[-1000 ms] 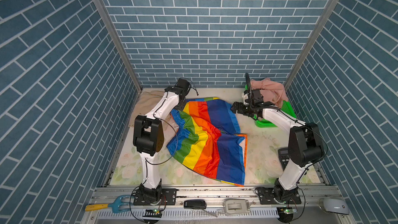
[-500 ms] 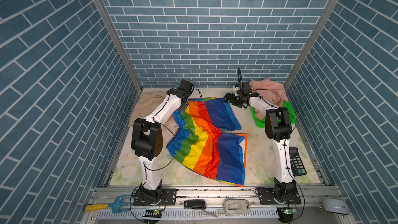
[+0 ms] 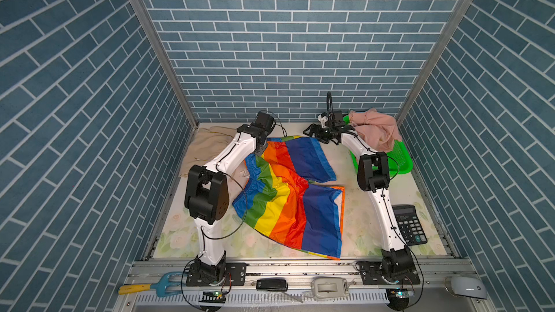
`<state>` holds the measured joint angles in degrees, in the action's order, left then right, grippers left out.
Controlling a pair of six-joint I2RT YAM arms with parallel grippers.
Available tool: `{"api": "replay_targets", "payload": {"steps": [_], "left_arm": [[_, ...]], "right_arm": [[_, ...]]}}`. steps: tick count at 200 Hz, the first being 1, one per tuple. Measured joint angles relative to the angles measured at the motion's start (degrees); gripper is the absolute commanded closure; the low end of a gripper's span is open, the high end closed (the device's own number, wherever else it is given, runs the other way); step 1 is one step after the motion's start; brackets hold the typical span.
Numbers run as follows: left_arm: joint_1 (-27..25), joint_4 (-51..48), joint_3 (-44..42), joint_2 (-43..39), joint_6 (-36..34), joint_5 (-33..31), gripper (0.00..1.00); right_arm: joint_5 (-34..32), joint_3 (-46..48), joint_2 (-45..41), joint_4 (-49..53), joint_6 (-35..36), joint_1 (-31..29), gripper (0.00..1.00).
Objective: Fold and stack the shorts
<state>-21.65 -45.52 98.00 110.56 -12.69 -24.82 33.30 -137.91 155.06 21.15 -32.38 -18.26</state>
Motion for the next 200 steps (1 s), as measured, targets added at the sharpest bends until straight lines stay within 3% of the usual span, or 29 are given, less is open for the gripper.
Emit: {"api": "replay_targets", "payload": {"steps": [33, 54, 75, 89, 132, 156, 174, 200], "left_arm": [[-0.02, 0.02, 0.0, 0.0, 0.04, 0.48, 1.0], [-0.02, 0.02, 0.13, 0.0, 0.15, 0.87, 1.0], [-0.02, -0.02, 0.61, 0.0, 0.26, 1.11, 1.0], [0.0, -0.11, 1.25, 0.02, 0.46, 1.2, 1.0], [1.64, -2.67, 7.48, 1.49, 2.82, 1.31, 1.0], [3.85, -3.65, 9.92, 2.93, 4.17, 1.57, 1.0], [4.92, -4.11, 10.73, 4.09, 5.01, 1.79, 1.0], [5.11, -3.61, 8.41, 4.11, 6.12, 2.05, 1.0]], "right_arm": [[1.16, -0.68, 1.99, -2.19, -5.6, -0.22, 0.86], [1.75, -3.06, 3.02, -3.3, -9.6, -0.22, 1.0], [2.19, -2.86, 1.36, -5.33, -10.29, -0.22, 1.0], [2.21, 2.25, -3.39, -6.91, -9.68, -0.22, 1.0], [0.7, 36.79, -34.82, -12.5, -2.03, -0.85, 1.0], [-1.36, 55.54, -51.71, -16.33, 3.1, -4.83, 1.0], [-2.34, 67.04, -56.83, -20.15, 4.48, -9.97, 0.87], [-2.93, 80.81, -54.77, -21.86, 3.96, -16.9, 0.57]]}}
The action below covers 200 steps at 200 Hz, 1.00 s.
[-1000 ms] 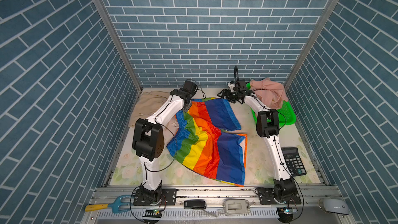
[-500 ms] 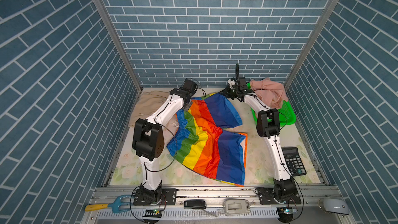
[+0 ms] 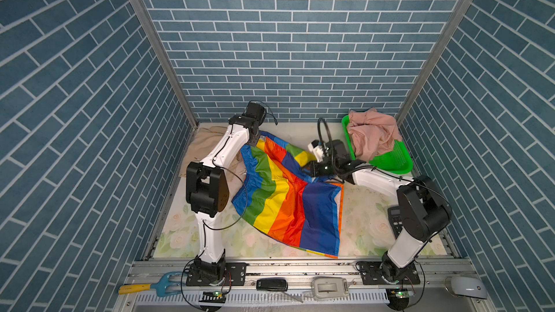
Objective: Fold and stack the shorts
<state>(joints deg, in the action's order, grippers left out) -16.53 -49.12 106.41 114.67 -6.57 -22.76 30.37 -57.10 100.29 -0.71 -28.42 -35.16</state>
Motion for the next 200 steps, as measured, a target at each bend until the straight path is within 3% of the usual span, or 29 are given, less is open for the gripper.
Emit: {"api": "replay_targets", "payload": {"steps": [18, 36, 67, 121, 200], "left_arm": [[-0.11, 0.83, -4.09, -0.96, 0.59, 0.13, 1.0], [-0.15, 1.07, -7.78, -1.9, 0.96, 0.15, 1.0], [-0.15, 1.77, -10.67, -3.82, 1.66, 0.87, 1.0], [-0.26, 3.63, -11.56, -6.43, 2.1, 2.45, 1.0], [-0.26, 4.5, -12.11, -6.43, 2.25, 3.74, 1.0]], "right_arm": [[-0.61, 5.57, 0.59, 1.73, -0.94, -1.01, 0.37], [-2.4, 5.09, -1.92, 4.0, -0.44, -0.5, 0.2], [-5.49, -0.92, -8.59, 6.25, 0.22, 2.23, 0.11], [-7.39, -4.02, -8.48, 7.85, -2.19, 6.62, 0.1], [-6.16, 1.62, -4.22, 3.87, -13.46, 0.85, 0.38]]}}
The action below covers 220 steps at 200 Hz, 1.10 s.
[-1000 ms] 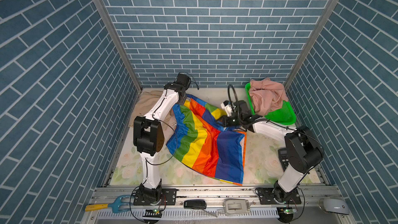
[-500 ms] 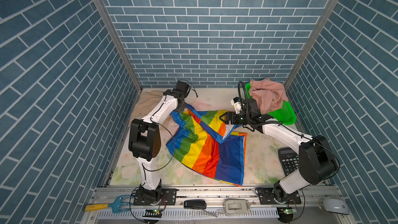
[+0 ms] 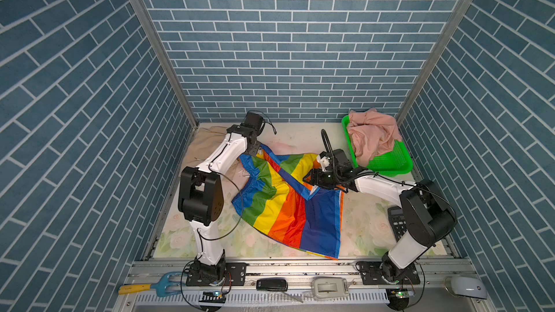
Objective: Fold and stack the shorts
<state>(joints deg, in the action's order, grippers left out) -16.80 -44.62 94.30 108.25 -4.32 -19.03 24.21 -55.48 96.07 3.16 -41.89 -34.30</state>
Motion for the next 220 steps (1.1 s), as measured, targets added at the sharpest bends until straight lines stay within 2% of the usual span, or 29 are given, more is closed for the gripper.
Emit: {"api": "replay_targets", "payload": {"steps": [37, 125, 141, 193, 220], "left_arm": [[0.0, 0.07, -0.17, 0.0, 0.0, 0.13, 1.0], [-0.07, 0.35, -0.17, 0.0, 0.0, 0.46, 1.0], [-0.15, 0.35, -0.17, 0.0, -0.02, 0.46, 1.0], [-0.26, 0.39, -0.17, -0.17, 0.13, 1.46, 1.0], [0.07, 0.55, -0.5, -1.11, 0.52, 1.64, 1.0]], "right_arm": [[-0.61, 0.0, 1.95, -1.31, -2.43, -0.2, 0.43], [-2.25, 2.97, 2.21, -2.1, -2.91, 0.31, 0.44], [-2.03, 3.17, 2.54, -3.45, -3.43, 0.61, 0.54], [-0.81, 1.55, 5.22, -6.88, -5.68, 2.4, 1.0], [-0.15, -2.25, 4.2, -5.97, -5.33, 5.84, 1.0]]}}
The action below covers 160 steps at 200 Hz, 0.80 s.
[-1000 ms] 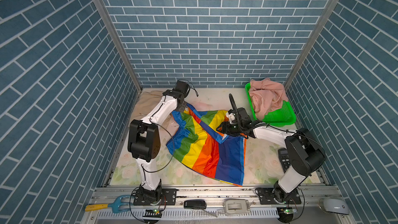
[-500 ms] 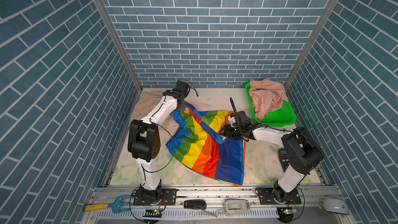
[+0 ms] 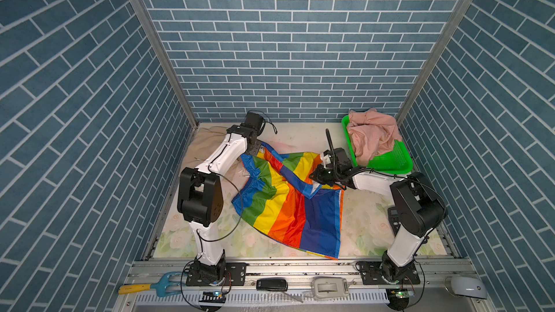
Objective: Fold and stack the shorts
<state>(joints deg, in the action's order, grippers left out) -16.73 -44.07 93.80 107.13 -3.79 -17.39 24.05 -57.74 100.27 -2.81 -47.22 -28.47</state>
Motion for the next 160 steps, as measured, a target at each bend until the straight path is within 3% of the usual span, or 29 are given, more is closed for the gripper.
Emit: {"api": "replay_targets", "payload": {"steps": [39, 75, 105, 118, 136, 160], "left_arm": [[3.93, 0.15, 0.0, -0.26, 2.01, 2.1, 1.0], [6.43, 0.26, 0.0, -0.26, 3.76, 4.55, 1.0], [6.03, 0.31, 0.0, -0.24, 4.68, 6.36, 1.0], [5.99, 0.55, 0.0, -0.24, 4.76, 6.75, 1.0], [5.99, 1.42, -0.31, -0.24, 4.9, 6.99, 1.0], [5.99, 1.95, -0.96, -0.24, 4.9, 7.04, 1.0]], "right_arm": [[-1.57, -1.25, -8.52, 7.21, 5.05, 8.37, 1.0], [-0.04, 4.13, -14.36, 9.03, 8.24, 7.52, 1.0], [1.36, 10.93, -14.67, 11.21, 8.63, 5.75, 0.83], [1.44, 11.45, -14.67, 13.49, 9.25, 5.27, 0.67], [1.03, 9.53, -14.78, 17.29, 11.67, 4.5, 0.49], [-1.62, 3.48, -14.84, 23.45, 15.56, 2.97, 0.34]]}}
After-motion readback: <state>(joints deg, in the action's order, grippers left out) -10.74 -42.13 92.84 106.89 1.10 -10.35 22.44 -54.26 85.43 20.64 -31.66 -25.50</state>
